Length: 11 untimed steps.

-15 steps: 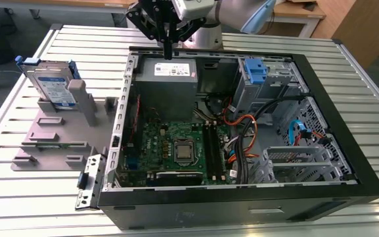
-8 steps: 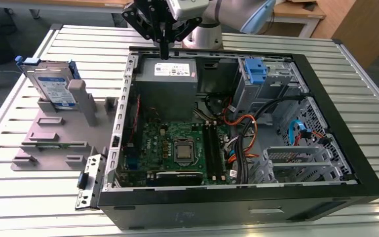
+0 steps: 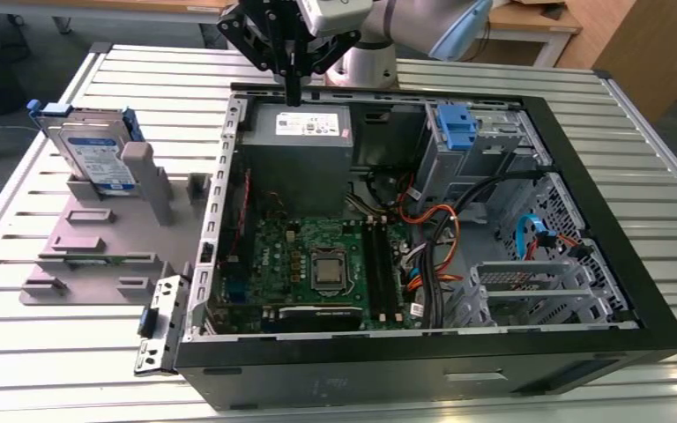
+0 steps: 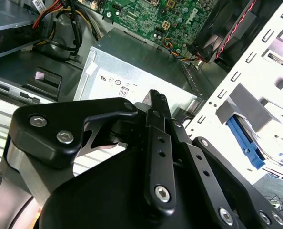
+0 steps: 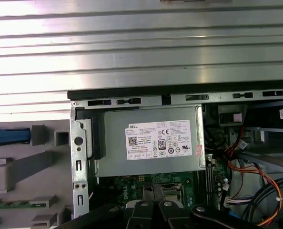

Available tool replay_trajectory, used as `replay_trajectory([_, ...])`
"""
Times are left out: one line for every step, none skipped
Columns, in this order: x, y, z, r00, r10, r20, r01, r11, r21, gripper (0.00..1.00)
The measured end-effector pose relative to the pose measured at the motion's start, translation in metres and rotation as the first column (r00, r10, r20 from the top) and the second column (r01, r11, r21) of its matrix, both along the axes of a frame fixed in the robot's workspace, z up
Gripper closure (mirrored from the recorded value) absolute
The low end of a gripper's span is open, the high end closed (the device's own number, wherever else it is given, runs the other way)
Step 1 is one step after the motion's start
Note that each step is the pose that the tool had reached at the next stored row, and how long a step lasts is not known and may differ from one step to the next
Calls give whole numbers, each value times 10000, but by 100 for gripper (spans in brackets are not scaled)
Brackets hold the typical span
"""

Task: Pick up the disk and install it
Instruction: 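Reach for the disk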

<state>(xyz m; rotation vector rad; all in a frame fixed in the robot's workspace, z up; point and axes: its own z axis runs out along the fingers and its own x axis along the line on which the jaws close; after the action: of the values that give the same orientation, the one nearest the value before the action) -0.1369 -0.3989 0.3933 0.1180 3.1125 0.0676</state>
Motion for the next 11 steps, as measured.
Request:
replay_trajectory([0, 0, 0, 10000, 0, 0, 0, 10000, 0, 89])
replay_trajectory([0, 0, 0, 10000, 0, 0, 0, 10000, 0, 89])
replay_trajectory([-1, 0, 0, 10000, -1, 0, 1, 10000, 0, 89])
replay_trajectory([-5, 0, 0, 10000, -2, 1, 2, 10000, 1, 89])
replay_trajectory([-14, -1, 0, 10000, -3, 0, 3, 10000, 1, 89])
replay_trajectory([-27, -1, 0, 10000, 0, 0, 0, 10000, 0, 89])
replay_trajectory([-44, 0, 0, 10000, 0, 0, 0, 10000, 0, 89])
replay_trajectory([-65, 0, 0, 10000, 0, 0, 0, 10000, 0, 89])
replay_trajectory([-87, 0, 0, 10000, 1, 0, -1, 10000, 0, 89])
replay_trajectory([-114, 0, -1, 10000, 0, 0, 0, 10000, 0, 89])
replay_trajectory([-143, 0, -1, 10000, 0, 0, 0, 10000, 0, 89])
